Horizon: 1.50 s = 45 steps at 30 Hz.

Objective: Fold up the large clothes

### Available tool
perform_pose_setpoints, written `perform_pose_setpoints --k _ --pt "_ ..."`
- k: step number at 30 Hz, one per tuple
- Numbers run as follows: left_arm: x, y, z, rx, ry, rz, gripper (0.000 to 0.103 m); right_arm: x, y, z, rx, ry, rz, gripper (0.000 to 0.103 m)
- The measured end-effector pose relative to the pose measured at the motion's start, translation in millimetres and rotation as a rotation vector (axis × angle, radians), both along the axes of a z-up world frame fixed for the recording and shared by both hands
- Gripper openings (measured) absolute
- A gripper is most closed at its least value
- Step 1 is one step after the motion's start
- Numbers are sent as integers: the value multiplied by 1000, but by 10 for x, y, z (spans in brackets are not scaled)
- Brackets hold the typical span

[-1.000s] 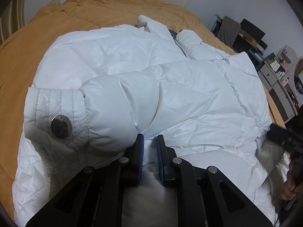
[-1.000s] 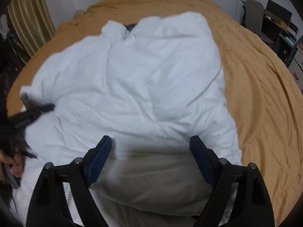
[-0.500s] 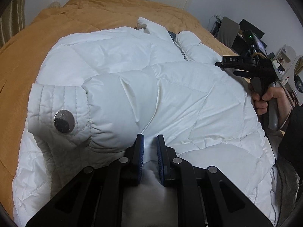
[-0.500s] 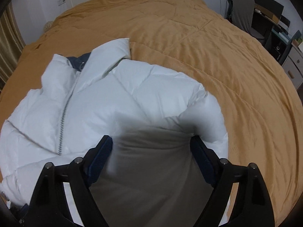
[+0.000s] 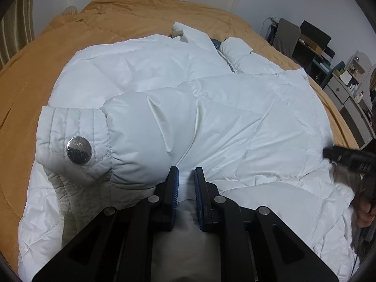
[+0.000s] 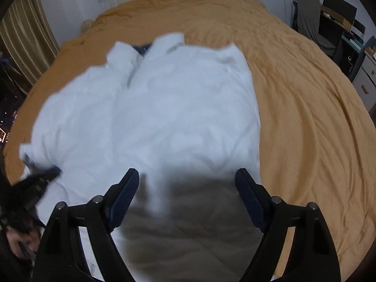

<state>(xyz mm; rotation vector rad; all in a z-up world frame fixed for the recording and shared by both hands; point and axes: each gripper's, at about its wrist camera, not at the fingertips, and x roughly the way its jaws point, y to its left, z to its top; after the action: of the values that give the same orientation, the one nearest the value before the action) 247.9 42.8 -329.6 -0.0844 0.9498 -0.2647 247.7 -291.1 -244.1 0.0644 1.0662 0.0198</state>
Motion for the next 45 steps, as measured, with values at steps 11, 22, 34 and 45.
perform_pose_setpoints --k 11,22,34,45 --pt "283 -236 544 74 -37 50 14 -104 -114 -374 40 -23 -48 102" --pt "62 168 398 -33 19 132 13 -119 -108 -406 22 -34 -38 103" --pt "-372 331 86 -219 160 41 13 -217 -83 -268 -3 -33 -37 102" --pt "-1180 731 425 -226 118 46 14 -1219 -428 417 141 -47 -45 103"
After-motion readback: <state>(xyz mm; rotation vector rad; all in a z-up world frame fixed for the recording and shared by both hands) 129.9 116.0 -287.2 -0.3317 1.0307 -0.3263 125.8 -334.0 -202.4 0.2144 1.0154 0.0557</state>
